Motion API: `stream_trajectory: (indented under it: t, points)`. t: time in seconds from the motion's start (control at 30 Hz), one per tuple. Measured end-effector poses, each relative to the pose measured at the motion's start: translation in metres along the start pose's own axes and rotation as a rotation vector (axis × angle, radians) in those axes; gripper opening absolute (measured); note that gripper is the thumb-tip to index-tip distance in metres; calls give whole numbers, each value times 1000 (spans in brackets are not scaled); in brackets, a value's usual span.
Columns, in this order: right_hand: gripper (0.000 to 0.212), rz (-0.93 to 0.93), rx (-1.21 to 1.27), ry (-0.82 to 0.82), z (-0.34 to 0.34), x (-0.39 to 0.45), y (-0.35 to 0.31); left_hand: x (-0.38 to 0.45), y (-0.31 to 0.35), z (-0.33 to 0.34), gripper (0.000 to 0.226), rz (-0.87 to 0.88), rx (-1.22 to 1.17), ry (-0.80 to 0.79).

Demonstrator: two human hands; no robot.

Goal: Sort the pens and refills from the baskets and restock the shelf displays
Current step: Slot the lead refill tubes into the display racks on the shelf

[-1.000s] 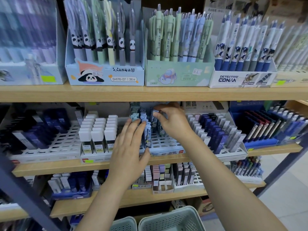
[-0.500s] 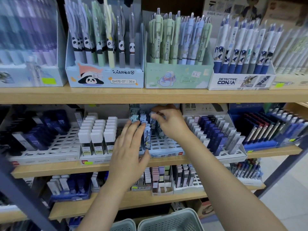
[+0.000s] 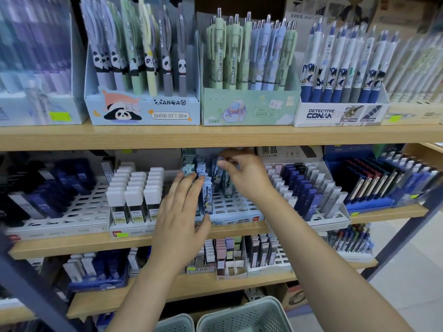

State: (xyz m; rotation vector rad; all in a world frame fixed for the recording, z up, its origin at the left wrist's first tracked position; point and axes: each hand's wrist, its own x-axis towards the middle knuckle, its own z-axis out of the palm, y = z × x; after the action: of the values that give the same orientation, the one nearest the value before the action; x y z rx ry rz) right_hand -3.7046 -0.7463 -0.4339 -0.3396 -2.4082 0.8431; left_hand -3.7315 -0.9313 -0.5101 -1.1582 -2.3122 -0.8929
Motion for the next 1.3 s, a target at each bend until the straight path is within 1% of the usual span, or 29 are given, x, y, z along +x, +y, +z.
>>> stream_trajectory:
  t: [0.07,0.2,0.4,0.6,0.7,0.83,1.07,1.17,1.23,1.3]
  points:
    - [33,-18,-26,9,0,1,1,0,0,0,75,1,0,1]
    - [41,-20,-38,2,4,3,5,-1,1,0,76,-5,-8,-2]
    - [40,-74,-114,-20,3,1,-1,0,1,1,77,-4,-1,-2]
    - [42,-19,-97,-43,7,7,2,0,1,0,76,-7,6,-4]
    - [35,-23,-151,-68,4,6,-2,0,1,0,75,-10,12,-5]
    - [26,-77,-263,-30,6,6,-5,0,2,1,75,-12,17,-2]
    - [26,-161,-300,47,11,-1,-4,0,1,2,75,-11,9,0]
    - [28,-150,-284,4,12,0,-7,0,1,2,73,-10,6,4]
    - [28,-145,-316,-42,11,4,-10,0,1,2,73,-11,4,-1]
    - [26,-106,-355,-47,10,9,-9,-1,0,2,72,-12,4,-5]
